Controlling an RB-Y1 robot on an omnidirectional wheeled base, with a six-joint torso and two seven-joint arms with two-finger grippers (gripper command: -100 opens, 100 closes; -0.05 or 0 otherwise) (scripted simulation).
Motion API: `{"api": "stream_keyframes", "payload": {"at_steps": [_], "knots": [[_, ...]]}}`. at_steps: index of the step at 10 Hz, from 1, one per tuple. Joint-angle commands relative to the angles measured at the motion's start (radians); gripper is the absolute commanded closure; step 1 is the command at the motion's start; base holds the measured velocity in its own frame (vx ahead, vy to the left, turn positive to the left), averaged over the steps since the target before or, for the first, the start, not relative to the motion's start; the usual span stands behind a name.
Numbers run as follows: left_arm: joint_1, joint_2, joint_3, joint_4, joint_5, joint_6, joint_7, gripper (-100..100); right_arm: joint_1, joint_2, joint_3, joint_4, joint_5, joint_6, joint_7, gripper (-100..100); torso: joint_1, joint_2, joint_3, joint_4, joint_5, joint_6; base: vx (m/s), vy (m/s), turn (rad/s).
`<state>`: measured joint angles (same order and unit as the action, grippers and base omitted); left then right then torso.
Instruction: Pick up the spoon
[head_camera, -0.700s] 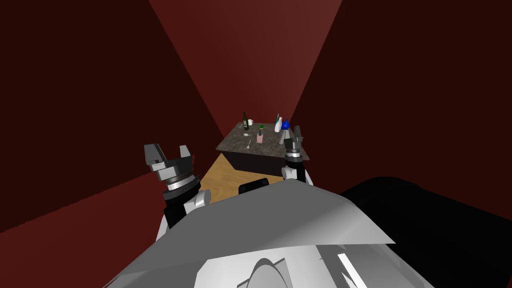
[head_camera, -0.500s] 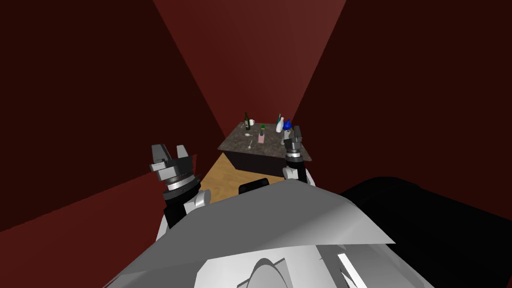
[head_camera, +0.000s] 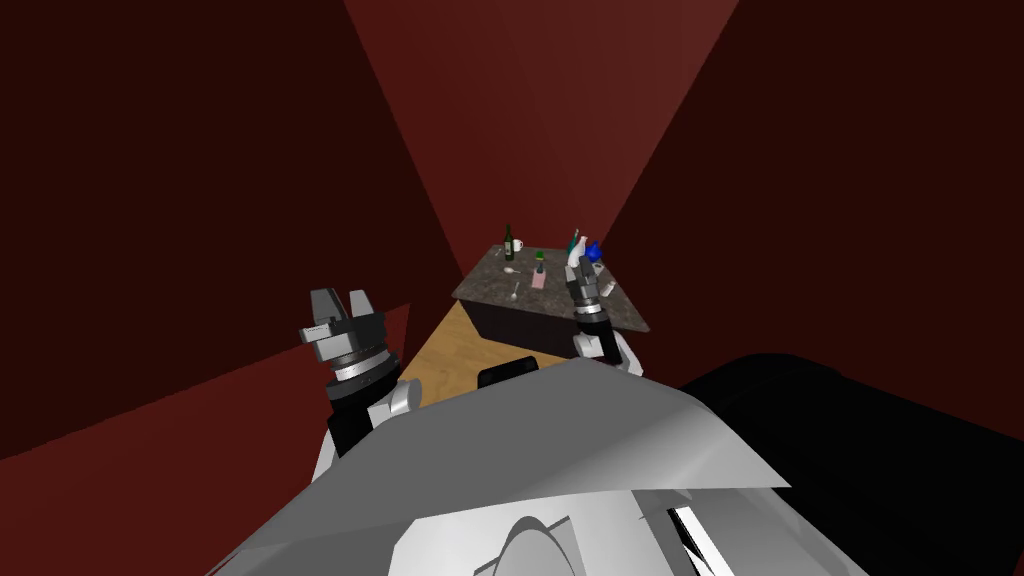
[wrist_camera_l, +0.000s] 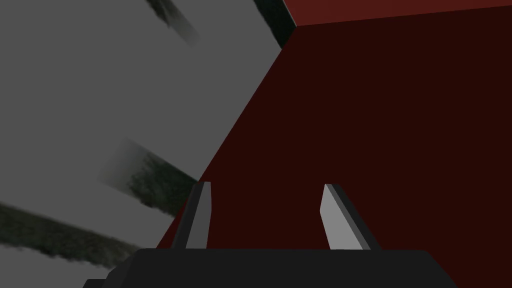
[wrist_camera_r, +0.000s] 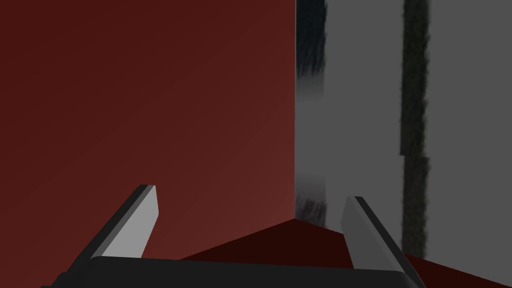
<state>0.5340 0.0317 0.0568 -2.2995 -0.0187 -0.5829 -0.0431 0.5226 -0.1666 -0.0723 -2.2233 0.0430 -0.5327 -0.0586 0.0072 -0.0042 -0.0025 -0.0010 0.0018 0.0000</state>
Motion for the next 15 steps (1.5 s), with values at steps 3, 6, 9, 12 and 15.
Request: {"api": "stream_keyframes", "payload": {"at_steps": [3, 6, 9, 12, 15], "knots": [[0.0, 0.0, 0.0, 0.0, 0.0, 0.0, 0.0, 0, 0.001, -0.109, -0.031, 0.051, 0.015, 0.042, -0.023, -100, 0.002, 0.0, 0.0, 0.0, 0.0, -0.001, 0.079, 0.152, 0.214], [0.0, 0.0, 0.0, 0.0, 0.0, 0.0, 0.0, 0, 0.002, -0.191, -0.049, 0.091, 0.024, 0.075, -0.035, -100, 0.003, 0.0, 0.0, 0.0, 0.001, 0.0, 0.088, 0.15, 0.125], [0.0, 0.0, 0.0, 0.0, 0.0, 0.0, 0.0, 0, 0.003, -0.247, -0.057, 0.114, 0.028, 0.093, -0.04, -100, 0.001, -0.001, -0.001, 0.0, 0.0, 0.0, 0.083, 0.115, 0.08], [0.0, 0.0, 0.0, 0.0, 0.0, 0.0, 0.0, 0, 0.006, -0.332, -0.07, 0.163, 0.035, 0.132, -0.047, -100, 0.005, -0.001, -0.001, 0.0, 0.001, 0.0, 0.09, 0.155, 0.145], [0.0, 0.0, 0.0, 0.0, 0.0, 0.0, 0.0, 0, 0.011, -0.419, -0.077, 0.218, 0.04, 0.174, -0.049, -100, 0.005, -0.002, -0.001, 0.0, 0.001, 0.0, 0.105, 0.149, 0.13]]}}
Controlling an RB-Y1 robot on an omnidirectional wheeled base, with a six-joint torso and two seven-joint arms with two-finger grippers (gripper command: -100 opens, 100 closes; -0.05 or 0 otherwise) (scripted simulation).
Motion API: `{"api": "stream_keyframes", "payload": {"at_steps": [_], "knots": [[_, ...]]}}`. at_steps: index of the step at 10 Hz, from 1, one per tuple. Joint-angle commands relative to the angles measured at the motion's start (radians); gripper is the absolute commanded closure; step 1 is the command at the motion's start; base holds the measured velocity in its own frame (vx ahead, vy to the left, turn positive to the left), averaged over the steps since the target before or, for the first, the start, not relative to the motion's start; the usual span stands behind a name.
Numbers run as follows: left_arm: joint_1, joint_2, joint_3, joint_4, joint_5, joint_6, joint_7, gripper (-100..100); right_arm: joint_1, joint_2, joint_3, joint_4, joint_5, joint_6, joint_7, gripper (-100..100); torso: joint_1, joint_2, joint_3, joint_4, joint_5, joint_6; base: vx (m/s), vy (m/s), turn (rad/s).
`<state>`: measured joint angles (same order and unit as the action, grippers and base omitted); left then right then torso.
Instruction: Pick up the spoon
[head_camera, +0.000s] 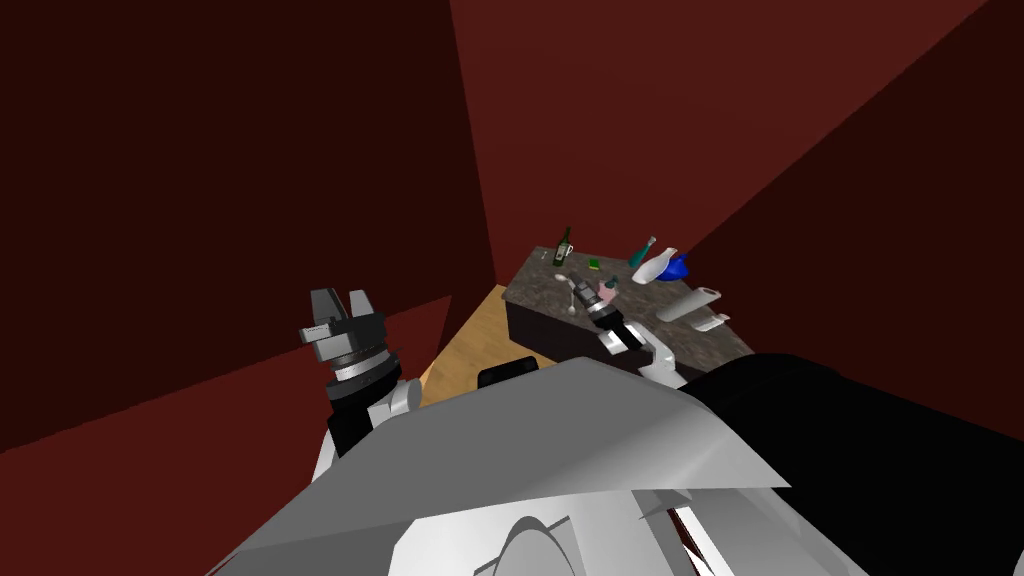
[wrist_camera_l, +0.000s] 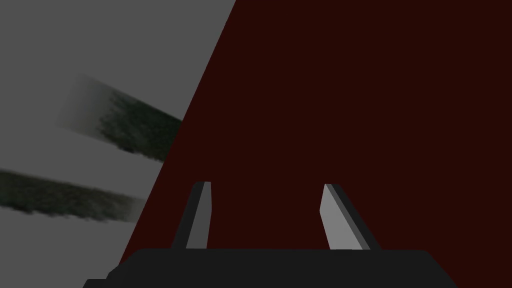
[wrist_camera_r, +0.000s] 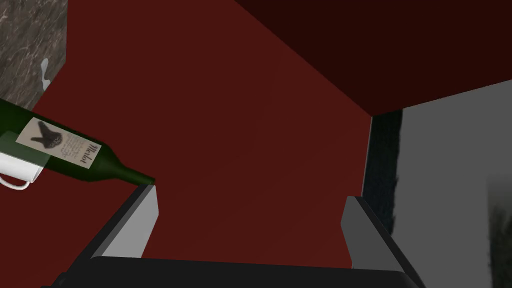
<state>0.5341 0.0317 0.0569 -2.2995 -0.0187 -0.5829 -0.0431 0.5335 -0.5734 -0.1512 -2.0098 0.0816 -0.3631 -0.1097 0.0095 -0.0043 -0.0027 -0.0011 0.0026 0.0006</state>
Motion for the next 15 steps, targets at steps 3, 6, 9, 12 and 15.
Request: {"api": "stream_keyframes", "payload": {"at_steps": [3, 6, 9, 12, 15], "knots": [[0.0, 0.0, 0.0, 0.0, 0.0, 0.0, 0.0, 0, 0.008, -0.101, 0.001, 0.064, 0.004, 0.048, 0.006, -100, 0.001, -0.003, -0.002, -0.001, 0.0, -0.001, 0.122, 0.134, 0.111], [0.0, 0.0, 0.0, 0.0, 0.0, 0.0, 0.0, 0, 0.019, -0.186, 0.008, 0.127, 0.004, 0.094, 0.017, -100, -0.001, 0.003, 0.002, 0.001, 0.0, 0.0, 0.073, 0.106, 0.068], [0.0, 0.0, 0.0, 0.0, 0.0, 0.0, 0.0, 0, 0.031, -0.271, 0.022, 0.192, 0.001, 0.139, 0.033, -100, -0.001, 0.001, 0.001, 0.0, 0.0, 0.0, 0.092, 0.116, 0.073], [0.0, 0.0, 0.0, 0.0, 0.0, 0.0, 0.0, 0, 0.038, -0.326, 0.031, 0.224, -0.001, 0.161, 0.044, -100, -0.002, 0.003, 0.002, 0.001, -0.001, 0.0, 0.062, 0.087, 0.029], [0.0, 0.0, 0.0, 0.0, 0.0, 0.0, 0.0, 0, 0.052, -0.414, 0.053, 0.289, -0.008, 0.205, 0.068, -100, -0.002, 0.002, 0.001, 0.001, -0.001, 0.0, 0.076, 0.095, 0.025]]}}
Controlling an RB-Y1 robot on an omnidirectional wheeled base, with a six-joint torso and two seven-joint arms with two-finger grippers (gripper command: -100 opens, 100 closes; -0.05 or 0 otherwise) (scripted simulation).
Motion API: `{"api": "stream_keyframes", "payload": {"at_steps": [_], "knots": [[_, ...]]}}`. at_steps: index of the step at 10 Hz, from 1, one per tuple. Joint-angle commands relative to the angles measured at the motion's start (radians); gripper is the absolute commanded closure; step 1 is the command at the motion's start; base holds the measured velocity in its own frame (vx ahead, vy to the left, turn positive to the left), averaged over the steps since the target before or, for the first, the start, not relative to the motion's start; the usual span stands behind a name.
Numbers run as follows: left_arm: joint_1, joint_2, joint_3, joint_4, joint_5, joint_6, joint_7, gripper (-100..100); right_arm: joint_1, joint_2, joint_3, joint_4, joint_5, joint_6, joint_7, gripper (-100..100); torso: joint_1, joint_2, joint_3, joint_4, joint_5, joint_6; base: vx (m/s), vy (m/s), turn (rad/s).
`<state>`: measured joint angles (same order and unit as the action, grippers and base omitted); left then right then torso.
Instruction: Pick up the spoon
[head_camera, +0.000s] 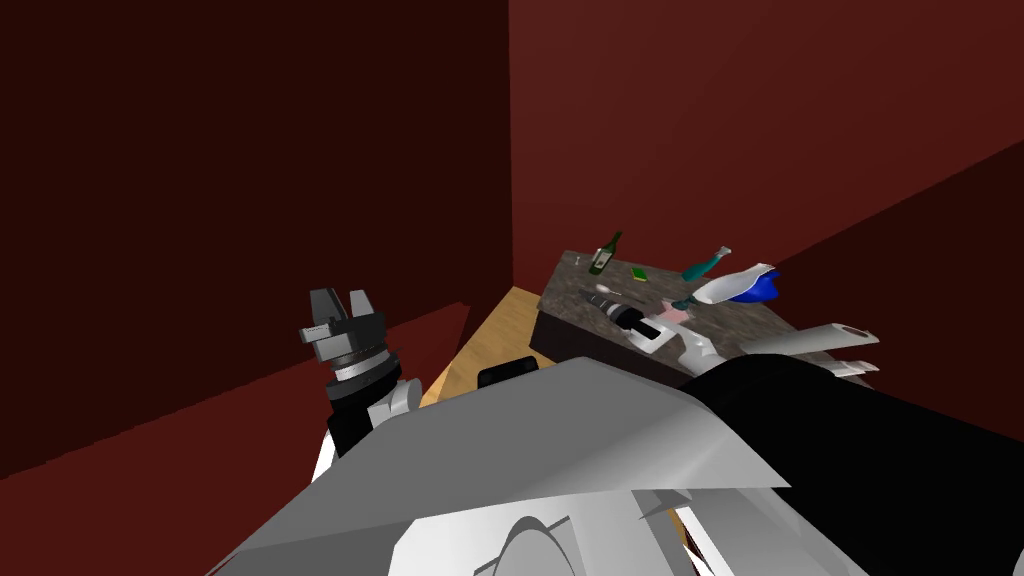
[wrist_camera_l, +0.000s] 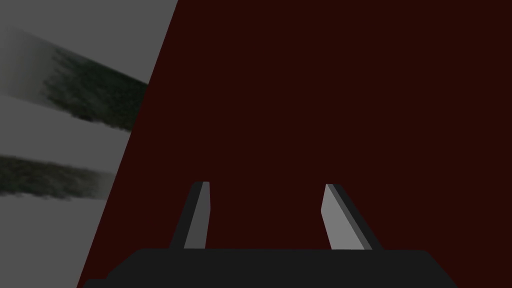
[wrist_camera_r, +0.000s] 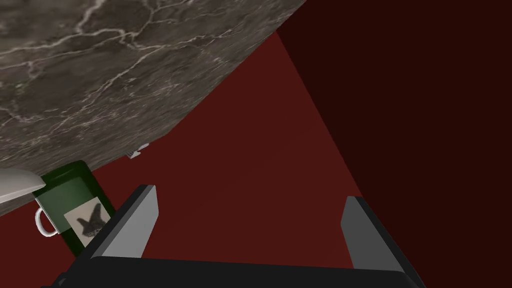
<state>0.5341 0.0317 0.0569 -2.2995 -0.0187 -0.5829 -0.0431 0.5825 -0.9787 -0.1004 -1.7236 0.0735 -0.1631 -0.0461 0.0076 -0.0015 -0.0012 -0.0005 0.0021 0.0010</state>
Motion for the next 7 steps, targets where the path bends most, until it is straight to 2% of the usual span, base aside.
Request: {"api": "stream_keyframes", "payload": {"at_steps": [1, 2, 3, 4, 5, 7], "knots": [[0.0, 0.0, 0.0, 0.0, 0.0, 0.0, 0.0, 0, 0.011, -0.05, 0.015, 0.034, -0.004, 0.026, 0.019, -100, 0.0, 0.0, 0.0, 0.0, 0.0, 0.0, 0.067, 0.107, 0.01], [0.0, 0.0, 0.0, 0.0, 0.0, 0.0, 0.0, 0, 0.018, -0.078, 0.028, 0.064, -0.008, 0.046, 0.034, -100, 0.001, 0.001, 0.0, 0.0, 0.0, 0.0, 0.073, 0.104, -0.005], [0.0, 0.0, 0.0, 0.0, 0.0, 0.0, 0.0, 0, 0.018, -0.092, 0.028, 0.064, -0.008, 0.046, 0.034, -100, 0.0, 0.0, 0.0, 0.0, 0.0, 0.0, 0.057, 0.06, -0.007], [0.0, 0.0, 0.0, 0.0, 0.0, 0.0, 0.0, 0, 0.026, -0.125, 0.042, 0.094, -0.013, 0.066, 0.049, -100, -0.002, 0.001, 0.001, 0.0, 0.0, 0.0, 0.058, 0.054, -0.015], [0.0, 0.0, 0.0, 0.0, 0.0, 0.0, 0.0, 0, 0.026, -0.131, 0.042, 0.094, -0.013, 0.066, 0.049, -100, -0.002, 0.001, 0.001, 0.0, -0.001, 0.0, 0.039, 0.046, -0.007], [0.0, 0.0, 0.0, 0.0, 0.0, 0.0, 0.0, 0, 0.041, -0.201, 0.073, 0.15, -0.025, 0.102, 0.082, -100, -0.003, 0.003, 0.002, 0.001, -0.001, 0.0, 0.043, 0.066, -0.034]]}}
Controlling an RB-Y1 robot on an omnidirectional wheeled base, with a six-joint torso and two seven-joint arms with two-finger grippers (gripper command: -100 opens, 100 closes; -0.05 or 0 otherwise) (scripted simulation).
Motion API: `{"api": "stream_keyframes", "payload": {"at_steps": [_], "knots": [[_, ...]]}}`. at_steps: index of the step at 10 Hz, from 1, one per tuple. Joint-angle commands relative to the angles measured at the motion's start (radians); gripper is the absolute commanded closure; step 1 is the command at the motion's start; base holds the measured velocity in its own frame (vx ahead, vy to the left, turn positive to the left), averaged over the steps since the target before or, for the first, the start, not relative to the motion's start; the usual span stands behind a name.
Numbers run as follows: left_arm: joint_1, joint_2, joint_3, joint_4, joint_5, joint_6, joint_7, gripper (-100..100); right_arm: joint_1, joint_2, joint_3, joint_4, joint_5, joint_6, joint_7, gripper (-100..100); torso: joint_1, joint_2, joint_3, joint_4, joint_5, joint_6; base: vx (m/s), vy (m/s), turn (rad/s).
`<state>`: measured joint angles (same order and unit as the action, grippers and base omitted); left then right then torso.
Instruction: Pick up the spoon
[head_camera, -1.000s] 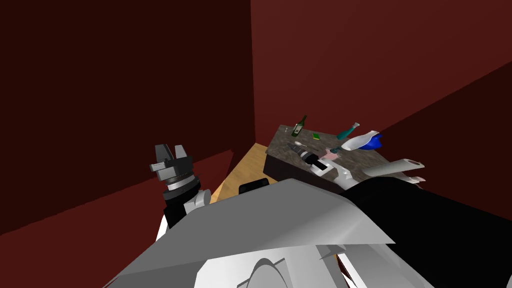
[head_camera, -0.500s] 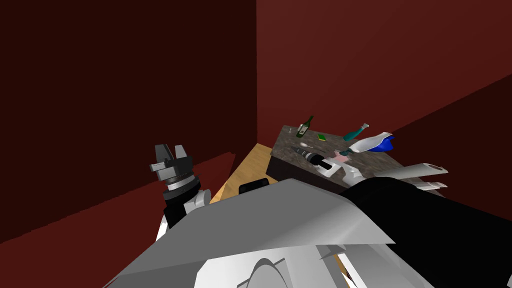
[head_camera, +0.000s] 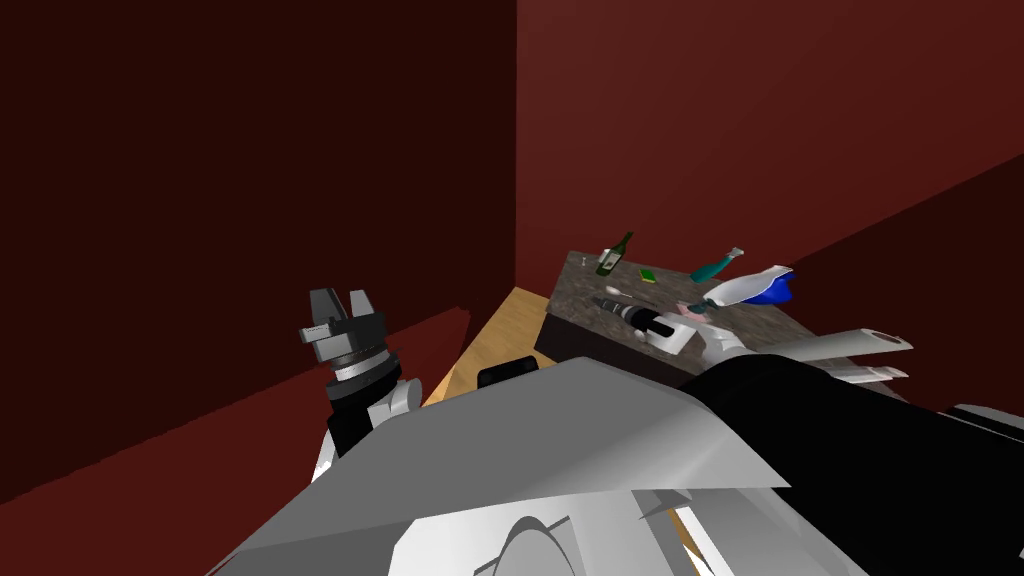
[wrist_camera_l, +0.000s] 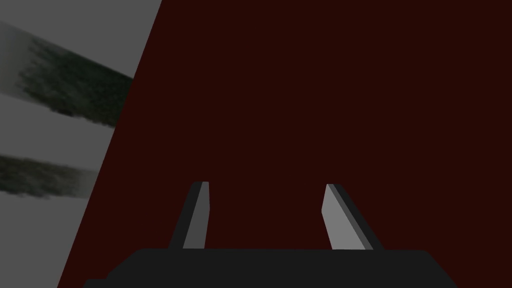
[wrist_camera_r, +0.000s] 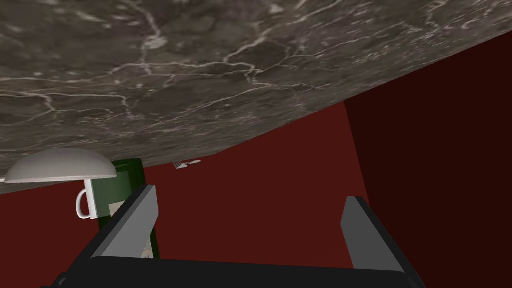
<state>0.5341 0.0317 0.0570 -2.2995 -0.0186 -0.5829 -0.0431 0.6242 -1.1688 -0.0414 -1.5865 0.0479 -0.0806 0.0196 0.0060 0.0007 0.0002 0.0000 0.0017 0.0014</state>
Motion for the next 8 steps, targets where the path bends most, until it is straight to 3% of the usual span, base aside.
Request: {"api": "stream_keyframes", "payload": {"at_steps": [1, 5, 6, 8], "knots": [[0.0, 0.0, 0.0, 0.0, 0.0, 0.0, 0.0, 0, 0.007, -0.046, 0.031, 0.04, -0.005, 0.036, 0.034, -100, 0.0, 0.0, 0.0, 0.0, 0.0, 0.0, 0.06, 0.086, -0.075], [0.0, 0.0, 0.0, 0.0, 0.0, 0.0, 0.0, 0, 0.038, -0.148, 0.099, 0.13, -0.03, 0.091, 0.101, -100, -0.001, 0.002, 0.001, 0.0, 0.0, 0.0, 0.028, 0.06, -0.082], [0.0, 0.0, 0.0, 0.0, 0.0, 0.0, 0.0, 0, 0.038, -0.148, 0.099, 0.13, -0.03, 0.091, 0.101, -100, -0.001, 0.002, 0.001, 0.0, 0.0, 0.0, 0.013, 0.028, -0.03], [0.0, 0.0, 0.0, 0.0, 0.0, 0.0, 0.0, 0, 0.054, -0.183, 0.133, 0.165, -0.041, 0.112, 0.131, -100, -0.004, 0.003, 0.002, 0.001, -0.001, 0.0, 0.003, 0.02, -0.074]]}}
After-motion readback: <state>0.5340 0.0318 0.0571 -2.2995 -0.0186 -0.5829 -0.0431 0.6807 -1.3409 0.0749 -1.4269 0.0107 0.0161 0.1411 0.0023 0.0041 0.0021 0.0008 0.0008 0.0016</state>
